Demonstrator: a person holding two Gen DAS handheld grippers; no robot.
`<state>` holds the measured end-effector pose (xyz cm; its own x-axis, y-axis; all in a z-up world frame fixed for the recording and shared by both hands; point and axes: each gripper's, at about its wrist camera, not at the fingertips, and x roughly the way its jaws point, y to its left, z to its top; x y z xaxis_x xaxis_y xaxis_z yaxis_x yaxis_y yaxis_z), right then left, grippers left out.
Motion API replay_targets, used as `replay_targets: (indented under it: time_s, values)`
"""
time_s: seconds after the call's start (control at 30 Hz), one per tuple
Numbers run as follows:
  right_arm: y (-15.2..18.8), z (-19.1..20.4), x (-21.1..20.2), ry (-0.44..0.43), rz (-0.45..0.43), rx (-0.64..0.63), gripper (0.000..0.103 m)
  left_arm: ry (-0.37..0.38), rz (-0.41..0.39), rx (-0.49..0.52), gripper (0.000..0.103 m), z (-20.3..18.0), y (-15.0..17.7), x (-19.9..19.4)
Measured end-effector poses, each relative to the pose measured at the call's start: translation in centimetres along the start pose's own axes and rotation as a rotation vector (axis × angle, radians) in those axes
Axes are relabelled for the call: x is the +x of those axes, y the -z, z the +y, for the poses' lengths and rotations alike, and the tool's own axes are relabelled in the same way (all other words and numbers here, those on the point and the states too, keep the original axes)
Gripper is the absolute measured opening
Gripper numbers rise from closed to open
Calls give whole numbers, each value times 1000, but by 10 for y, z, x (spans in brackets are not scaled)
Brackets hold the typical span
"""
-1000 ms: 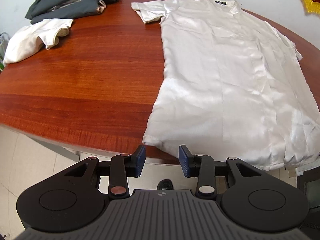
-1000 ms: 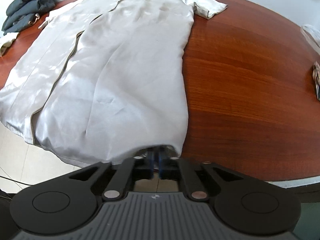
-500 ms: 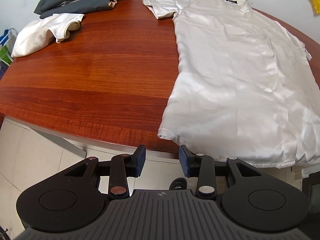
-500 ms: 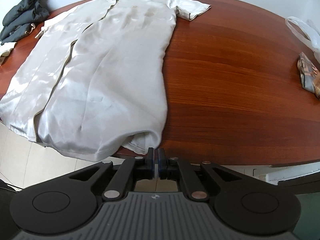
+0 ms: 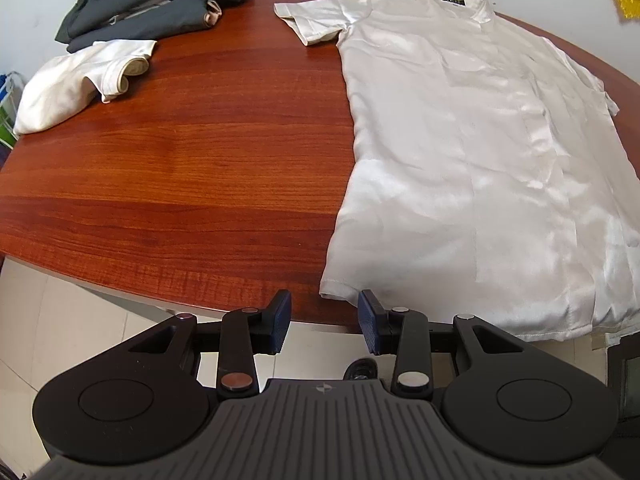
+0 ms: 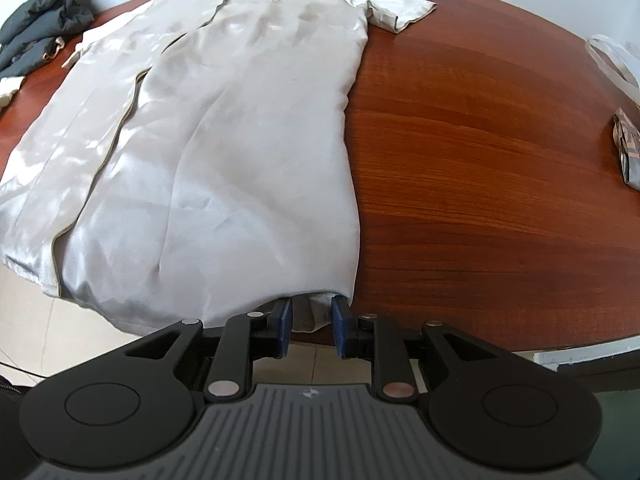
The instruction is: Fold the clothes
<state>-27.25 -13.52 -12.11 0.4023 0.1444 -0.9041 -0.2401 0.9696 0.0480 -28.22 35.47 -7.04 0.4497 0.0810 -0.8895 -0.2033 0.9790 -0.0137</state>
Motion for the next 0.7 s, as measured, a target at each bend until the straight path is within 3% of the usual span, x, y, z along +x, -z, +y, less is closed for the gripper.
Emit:
replay_targets:
  time_s: [0.07, 0.1, 0.47, 0.7]
  values:
    - [0, -2, 0, 17, -2, 2, 6, 2, 2, 1, 40, 0, 0, 1]
    - [1, -3, 0, 23, -2, 8, 4, 3, 2, 2, 40, -1, 0, 1]
    - [10, -20, -44, 31, -46, 70, 3, 7, 15, 7, 40, 3, -1, 7]
    - [15, -34, -44, 87, -19, 85, 5, 16, 19, 15, 40, 4, -4, 10]
